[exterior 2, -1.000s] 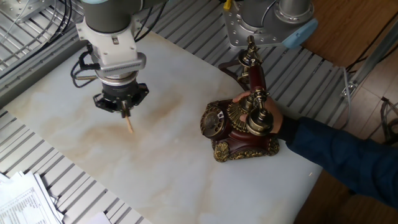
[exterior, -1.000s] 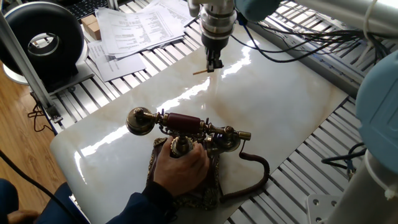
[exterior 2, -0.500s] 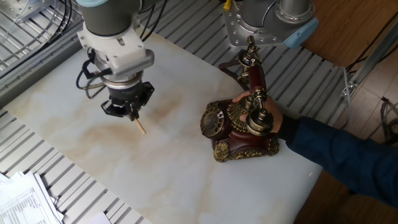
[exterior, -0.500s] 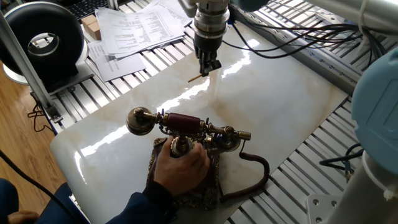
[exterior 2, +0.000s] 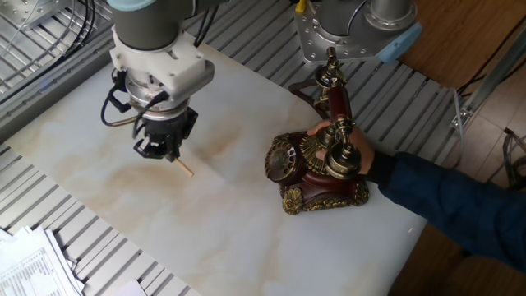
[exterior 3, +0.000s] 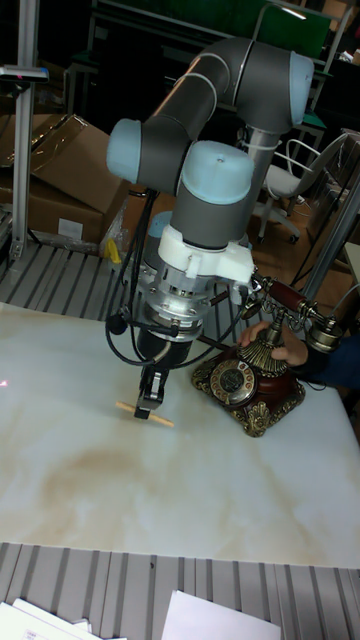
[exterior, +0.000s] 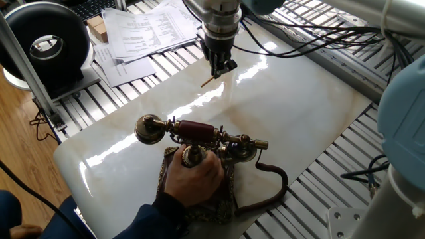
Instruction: Dial a number on an old rotary phone
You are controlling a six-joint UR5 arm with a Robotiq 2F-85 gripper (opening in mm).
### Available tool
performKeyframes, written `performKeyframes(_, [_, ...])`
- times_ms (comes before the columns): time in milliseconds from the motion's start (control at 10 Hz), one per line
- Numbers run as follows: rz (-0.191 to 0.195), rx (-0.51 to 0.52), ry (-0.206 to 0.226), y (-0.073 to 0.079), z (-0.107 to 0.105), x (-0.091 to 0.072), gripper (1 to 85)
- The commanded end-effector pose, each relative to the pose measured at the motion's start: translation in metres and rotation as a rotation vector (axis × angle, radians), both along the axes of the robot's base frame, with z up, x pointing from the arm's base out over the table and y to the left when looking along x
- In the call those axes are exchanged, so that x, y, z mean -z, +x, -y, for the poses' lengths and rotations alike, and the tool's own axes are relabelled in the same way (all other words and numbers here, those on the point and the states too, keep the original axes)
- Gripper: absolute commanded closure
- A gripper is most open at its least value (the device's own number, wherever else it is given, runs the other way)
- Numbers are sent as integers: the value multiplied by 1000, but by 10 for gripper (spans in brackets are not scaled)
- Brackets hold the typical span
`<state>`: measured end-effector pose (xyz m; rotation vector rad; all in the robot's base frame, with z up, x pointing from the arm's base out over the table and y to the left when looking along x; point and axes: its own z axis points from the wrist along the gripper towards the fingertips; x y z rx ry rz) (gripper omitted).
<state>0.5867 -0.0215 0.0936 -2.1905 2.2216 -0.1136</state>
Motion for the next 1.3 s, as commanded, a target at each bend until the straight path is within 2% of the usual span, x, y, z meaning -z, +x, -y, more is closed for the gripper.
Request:
performKeyframes(0, [-42,-57,-44,-15,-1,-16,843])
performKeyframes(300, [-50,-104,-58,-19,0,-30,843])
performKeyframes(500, [-45,-218,-138,-15,11,-42,843])
performKeyframes(600, [-46,-239,-156,-16,14,-47,843])
performKeyframes(900, [-40,-283,-115,-8,19,-50,843])
performKeyframes(1100, [-48,-288,-86,-11,12,-49,843])
performKeyframes(1200, [-33,-281,-82,-7,10,-49,843])
